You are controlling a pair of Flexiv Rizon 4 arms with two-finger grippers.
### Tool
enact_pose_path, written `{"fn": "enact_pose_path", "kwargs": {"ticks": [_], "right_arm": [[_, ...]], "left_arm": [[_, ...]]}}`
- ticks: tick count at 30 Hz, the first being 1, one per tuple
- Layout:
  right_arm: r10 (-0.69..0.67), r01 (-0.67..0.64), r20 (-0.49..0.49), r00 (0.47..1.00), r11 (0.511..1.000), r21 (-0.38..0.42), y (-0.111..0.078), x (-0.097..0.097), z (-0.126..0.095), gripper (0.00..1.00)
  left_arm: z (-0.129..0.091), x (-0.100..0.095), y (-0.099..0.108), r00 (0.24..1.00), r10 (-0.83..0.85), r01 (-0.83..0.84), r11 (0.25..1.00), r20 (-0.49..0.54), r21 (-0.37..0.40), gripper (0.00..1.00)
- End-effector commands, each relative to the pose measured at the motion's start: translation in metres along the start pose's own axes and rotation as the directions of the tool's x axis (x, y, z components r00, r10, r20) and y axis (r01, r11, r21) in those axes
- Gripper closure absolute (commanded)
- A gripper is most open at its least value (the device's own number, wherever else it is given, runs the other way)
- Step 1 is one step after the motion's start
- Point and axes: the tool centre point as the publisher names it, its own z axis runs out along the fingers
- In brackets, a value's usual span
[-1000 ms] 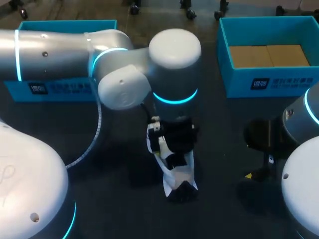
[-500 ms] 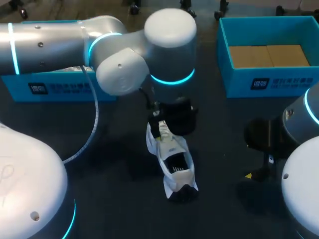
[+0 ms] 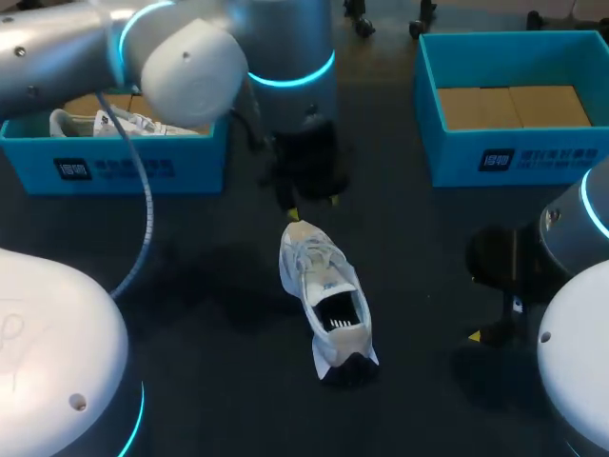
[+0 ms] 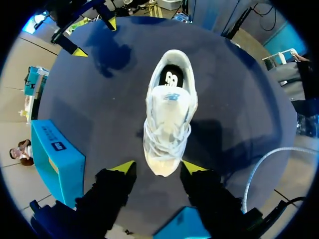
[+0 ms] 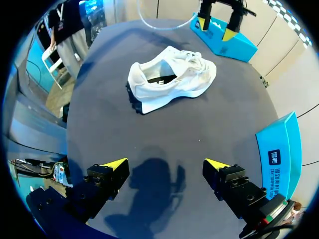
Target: Take the shoe out of the shoebox, open the shoe tongue, remove and reinsert the insole, then place the shoe into the shoebox
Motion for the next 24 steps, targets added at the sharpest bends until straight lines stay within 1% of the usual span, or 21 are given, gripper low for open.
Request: {"fn": "enact_pose_path", "kwargs": {"ticks": [1, 2, 4, 7, 9, 12, 15, 17, 18, 19, 20, 24], "right_arm": [[-0.001, 0.001, 0.002, 1.0, 1.0, -0.001, -0.001, 0.002, -0.001, 0.0], [-0.001, 0.001, 0.002, 1.0, 1.0, -0.001, -0.001, 0.002, -0.001, 0.0], [-0.001, 0.001, 0.002, 1.0, 1.0, -0.001, -0.001, 0.002, -0.001, 0.0], [-0.001, 0.001, 0.002, 1.0, 1.0, -0.001, -0.001, 0.002, -0.001, 0.0], [-0.001, 0.001, 0.002, 1.0, 1.0, -0.001, -0.001, 0.002, -0.001, 0.0], [-0.001, 0.001, 0.002, 1.0, 1.0, -0.001, -0.001, 0.002, -0.001, 0.0], [-0.001, 0.001, 0.002, 1.0, 1.0, -0.001, -0.001, 0.002, -0.001, 0.0], [-0.001, 0.001, 0.002, 1.0, 1.0, -0.001, -0.001, 0.002, -0.001, 0.0], [-0.001, 0.001, 0.002, 1.0, 1.0, -0.001, -0.001, 0.002, -0.001, 0.0], [-0.001, 0.001, 0.002, 1.0, 1.0, -0.001, -0.001, 0.002, -0.001, 0.0], [-0.001, 0.001, 0.002, 1.0, 1.0, -0.001, -0.001, 0.002, -0.001, 0.0], [-0.001, 0.001, 0.002, 1.0, 1.0, -0.001, -0.001, 0.002, -0.001, 0.0]], "left_arm": [[0.005, 0.012, -0.009, 1.0, 0.018, -0.017, 1.0, 0.018, -0.001, 0.56], [0.007, 0.013, -0.013, 1.0, 0.024, -0.024, 1.0, 0.018, 0.001, 0.55], [0.012, 0.015, -0.021, 0.999, 0.034, -0.034, 0.999, 0.014, 0.01, 0.57], [0.025, 0.018, -0.032, 0.999, 0.055, -0.054, 0.998, -0.004, 0.023, 0.58], [0.035, 0.021, -0.04, 0.998, 0.066, -0.066, 0.997, -0.007, 0.042, 0.56], [0.05, 0.024, -0.05, 0.996, 0.084, -0.083, 0.994, -0.018, 0.068, 0.58], [0.06, 0.026, -0.06, 0.995, 0.098, -0.095, 0.993, -0.034, 0.075, 0.6], [0.068, 0.028, -0.067, 0.993, 0.109, -0.105, 0.992, -0.04, 0.076, 0.62], [0.073, 0.029, -0.072, 0.993, 0.114, -0.11, 0.991, -0.042, 0.078, 0.66], [0.077, 0.03, -0.075, 0.992, 0.12, -0.117, 0.991, -0.039, 0.058, 0.69], [0.081, 0.029, -0.078, 0.993, 0.116, -0.114, 0.993, -0.031, 0.039, 0.69], [0.085, 0.025, -0.084, 0.992, 0.126, -0.125, 0.991, -0.03, 0.04, 0.68]]}}
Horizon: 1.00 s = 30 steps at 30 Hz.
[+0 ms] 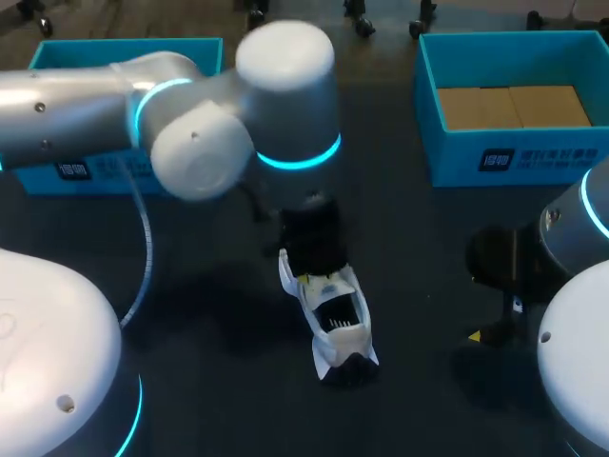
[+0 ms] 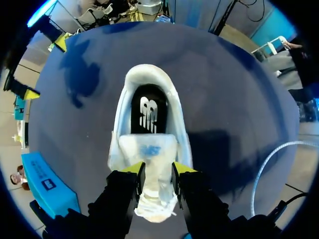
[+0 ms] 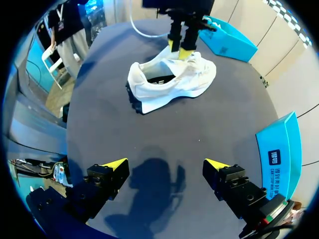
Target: Take the shoe out of the shoebox, open the shoe tongue, remove and reinsert the insole, then place the shoe into the shoebox
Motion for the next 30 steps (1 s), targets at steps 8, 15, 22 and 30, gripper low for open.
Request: {"fn": "enact_pose_path", "kwargs": {"ticks": [8, 15, 22, 30], "right_arm": [[-0.001, 0.001, 0.002, 1.0, 1.0, -0.001, -0.001, 0.002, -0.001, 0.0], [-0.001, 0.001, 0.002, 1.0, 1.0, -0.001, -0.001, 0.002, -0.001, 0.0], [-0.001, 0.001, 0.002, 1.0, 1.0, -0.001, -0.001, 0.002, -0.001, 0.0], [-0.001, 0.001, 0.002, 1.0, 1.0, -0.001, -0.001, 0.002, -0.001, 0.0]], "left_arm": [[-0.014, -0.012, 0.003, 1.0, -0.01, 0.01, 1.0, 0.018, -0.024, 0.67], [0.012, -0.016, -0.008, 0.999, 0.027, -0.028, 0.999, -0.037, -0.03, 0.63], [0.014, -0.017, -0.005, 1.0, -0.014, 0.013, 0.999, -0.008, -0.051, 0.64], [-0.036, -0.005, 0.005, 0.99, -0.14, 0.139, 0.989, -0.014, -0.045, 0.69]]}}
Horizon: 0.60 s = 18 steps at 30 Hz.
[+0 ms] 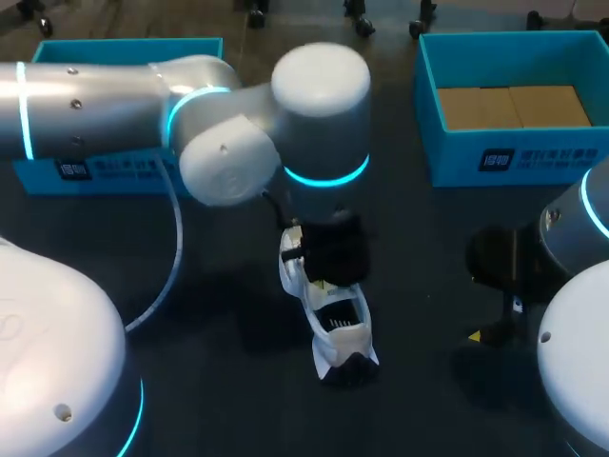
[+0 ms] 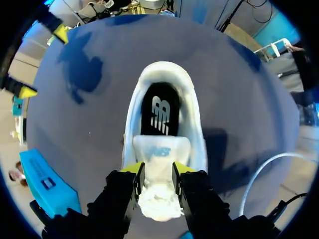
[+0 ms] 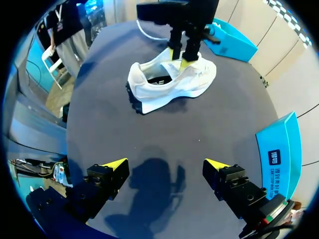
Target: Take the shoe out of the shoebox, open the shoe tongue, remove and reinsert the insole, then place the shoe into the shoebox
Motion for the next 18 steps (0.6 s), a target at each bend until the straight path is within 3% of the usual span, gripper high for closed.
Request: {"fn": "enact_pose_path", "kwargs": {"ticks": [1, 2, 3, 16, 18], "right_arm": [[-0.001, 0.001, 0.003, 1.0, 1.0, -0.001, -0.001, 0.002, -0.001, 0.0], [-0.001, 0.001, 0.003, 1.0, 1.0, -0.001, -0.001, 0.002, -0.001, 0.0], [-0.001, 0.001, 0.003, 1.0, 1.0, -0.001, -0.001, 0.002, -0.001, 0.0], [-0.001, 0.001, 0.003, 1.0, 1.0, -0.001, -0.001, 0.002, -0.001, 0.0], [-0.001, 0.001, 0.003, 1.0, 1.0, -0.001, -0.001, 0.002, -0.001, 0.0]], "left_arm": [[-0.039, 0.013, 0.004, 0.986, -0.16, 0.16, 0.987, 0.041, 0.0, 0.61], [-0.046, 0.016, 0.002, 0.973, -0.225, 0.224, 0.974, 0.054, 0.031, 0.0], [-0.056, 0.021, -0.003, 0.966, -0.248, 0.244, 0.968, 0.069, 0.055, 0.0], [-0.056, 0.021, -0.003, 0.966, -0.248, 0.244, 0.968, 0.069, 0.055, 0.0], [-0.063, 0.031, -0.006, 0.966, -0.246, 0.24, 0.968, 0.078, 0.075, 0.0]]}}
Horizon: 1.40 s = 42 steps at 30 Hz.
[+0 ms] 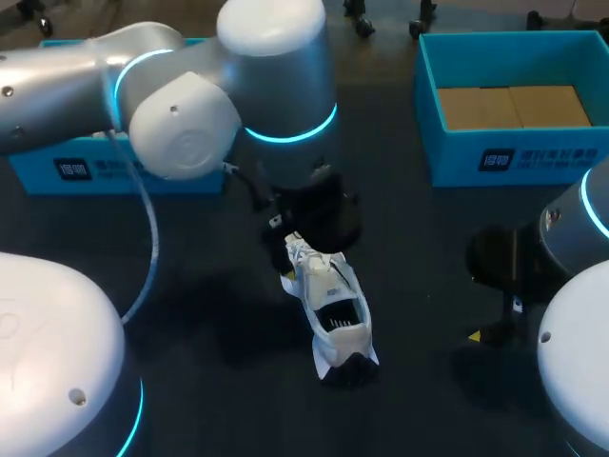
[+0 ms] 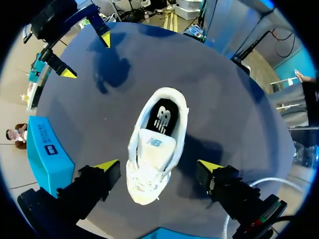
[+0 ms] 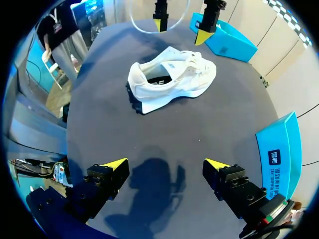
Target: Take the shoe out of the shoebox, open the shoe tongue, remove and reinsert the insole, then place the shoe into the shoebox
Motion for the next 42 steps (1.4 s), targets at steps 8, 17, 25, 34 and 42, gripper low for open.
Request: {"fn": "enact_pose_path", "kwargs": {"ticks": [8, 17, 25, 34, 42], "right_arm": [[-0.001, 0.001, 0.003, 1.0, 1.0, -0.001, -0.001, 0.002, -0.001, 0.0], [-0.001, 0.001, 0.003, 1.0, 1.0, -0.001, -0.001, 0.002, -0.001, 0.0], [-0.008, 0.008, -0.006, 1.0, 1.0, -0.009, -0.005, 0.001, -0.003, 0.0], [-0.108, 0.106, -0.043, 0.993, 0.994, -0.037, -0.046, -0.001, -0.036, 0.0], [-0.096, 0.093, -0.068, 0.993, 0.995, -0.045, -0.058, -0.003, -0.037, 0.0]], "left_arm": [[-0.024, 0.015, -0.027, 0.922, -0.361, 0.384, 0.903, 0.142, -0.191, 0.0], [-0.024, 0.015, -0.027, 0.922, -0.361, 0.384, 0.903, 0.142, -0.191, 0.0], [0.002, 0.007, -0.055, 0.793, -0.608, 0.604, 0.782, 0.023, -0.154, 0.0], [0.023, 0.038, -0.092, 0.624, -0.779, 0.775, 0.605, 0.069, -0.183, 0.0], [0.045, 0.056, -0.111, 0.524, -0.847, 0.849, 0.509, 0.093, -0.146, 0.0]]}}
